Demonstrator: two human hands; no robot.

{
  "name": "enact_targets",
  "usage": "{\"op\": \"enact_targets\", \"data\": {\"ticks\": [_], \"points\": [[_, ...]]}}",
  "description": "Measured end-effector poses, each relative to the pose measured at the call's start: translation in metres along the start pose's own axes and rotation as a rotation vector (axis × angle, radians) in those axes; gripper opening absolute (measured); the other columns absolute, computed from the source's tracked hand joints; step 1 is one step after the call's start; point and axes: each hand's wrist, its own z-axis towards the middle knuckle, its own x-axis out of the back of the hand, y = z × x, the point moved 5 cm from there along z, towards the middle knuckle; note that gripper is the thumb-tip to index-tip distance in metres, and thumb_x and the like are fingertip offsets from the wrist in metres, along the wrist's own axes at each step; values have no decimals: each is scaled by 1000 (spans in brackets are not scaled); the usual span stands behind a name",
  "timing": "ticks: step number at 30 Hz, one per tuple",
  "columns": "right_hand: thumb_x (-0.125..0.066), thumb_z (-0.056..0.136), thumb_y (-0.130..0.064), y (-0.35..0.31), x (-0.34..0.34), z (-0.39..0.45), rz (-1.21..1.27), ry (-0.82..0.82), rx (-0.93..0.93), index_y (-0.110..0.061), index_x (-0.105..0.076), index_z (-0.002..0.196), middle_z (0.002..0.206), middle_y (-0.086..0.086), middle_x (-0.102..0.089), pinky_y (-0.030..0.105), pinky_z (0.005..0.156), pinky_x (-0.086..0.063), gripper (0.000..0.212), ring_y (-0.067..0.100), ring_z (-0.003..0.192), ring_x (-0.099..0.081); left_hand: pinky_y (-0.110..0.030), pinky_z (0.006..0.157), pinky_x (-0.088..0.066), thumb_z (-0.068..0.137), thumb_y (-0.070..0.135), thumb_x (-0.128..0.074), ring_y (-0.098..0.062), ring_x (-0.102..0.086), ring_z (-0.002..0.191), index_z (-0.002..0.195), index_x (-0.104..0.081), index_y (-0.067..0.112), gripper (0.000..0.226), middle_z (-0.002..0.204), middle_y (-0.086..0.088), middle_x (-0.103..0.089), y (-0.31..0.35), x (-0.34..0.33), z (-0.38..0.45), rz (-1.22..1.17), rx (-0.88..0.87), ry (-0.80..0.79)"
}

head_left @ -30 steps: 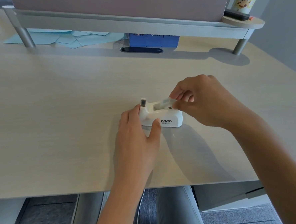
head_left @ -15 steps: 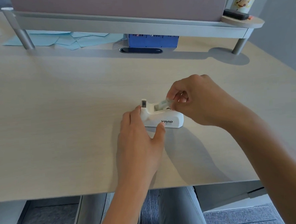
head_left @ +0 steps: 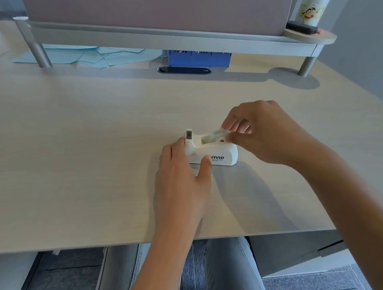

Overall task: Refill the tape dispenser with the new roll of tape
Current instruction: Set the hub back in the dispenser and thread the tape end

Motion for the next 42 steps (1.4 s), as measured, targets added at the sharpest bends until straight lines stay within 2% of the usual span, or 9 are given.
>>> {"op": "enact_targets", "data": {"ticks": [11, 15, 19, 21, 22, 25, 28, 37, 42], "points": [[-74, 90, -16, -10, -5, 10, -130, -42, -3, -25, -81, 106, 92, -7, -76, 31, 83, -60, 20, 14, 86, -70, -28, 83, -50, 90, 42, -64, -15, -58, 111, 138, -53, 25, 52, 123, 11, -55, -1, 1, 0, 57, 33, -13], [-74, 91, -15, -11, -6, 1, -99, 22, 12, -19, -81, 107, 93, -4, -77, 30, 84, -58, 18, 16, 86, -70, -37, 88, -55, 90, 40, -67, -19, -59, 112, 136, -54, 24, 50, 124, 8, -56, 2, 2, 0, 43, 23, -7], [-74, 90, -14, -6, -12, -5, -19, 76, -35, -20, -79, 107, 92, -7, -72, 9, 72, -47, 18, 2, 75, -61, -42, 99, -52, 90, 40, -67, -22, -56, 124, 147, -46, 22, 63, 134, 3, -56, 3, 2, -2, 4, 19, -18], [-77, 89, -15, 2, -14, -10, 111, 123, -100, -21, -78, 105, 92, -5, -74, 14, 75, -51, 18, 3, 78, -64, -43, 104, -48, 90, 37, -69, -24, -49, 134, 152, -39, 19, 72, 146, 0, -51, 6, 5, -4, -11, 19, 7], [-79, 88, -17, 7, -16, -12, 190, 145, -129, -21, -78, 106, 91, -4, -75, 19, 79, -55, 19, 9, 80, -67, -40, 104, -46, 89, 32, -72, -23, -47, 135, 149, -44, 16, 68, 145, -1, -52, 11, 9, -3, -15, -17, 50], [-83, 85, -21, 17, -20, -19, 380, 187, -165, -20, -75, 110, 91, -2, -76, 30, 84, -60, 26, 18, 85, -72, -43, 97, -48, 84, 20, -73, -29, -56, 117, 120, -69, 13, 37, 120, -4, -70, 30, 19, 3, 6, -185, 193], [-84, 86, -18, 23, -21, -20, 474, 202, -154, -18, -74, 110, 93, 1, -77, 34, 86, -61, 26, 21, 87, -73, -51, 90, -51, 87, 22, -70, -30, -62, 105, 106, -78, 17, 21, 102, 0, -78, 46, 13, 17, 108, -202, 130], [-91, 77, -15, 33, -21, -11, 586, 189, -81, -14, -69, 89, 84, 5, -76, 39, 80, -62, 25, 26, 82, -75, -47, 81, -55, 83, 31, -61, -27, -69, 84, 81, -81, 22, 22, 84, 2, -77, 58, 2, 31, 61, -50, 99], [-90, 77, -11, 34, -20, -5, 564, 175, -19, -13, -67, 84, 78, 2, -75, 36, 77, -63, 24, 23, 78, -75, -45, 78, -58, 84, 43, -70, -27, -72, 78, 79, -80, 19, 26, 76, 3, -78, 70, 3, 32, 150, 24, 107]]}}
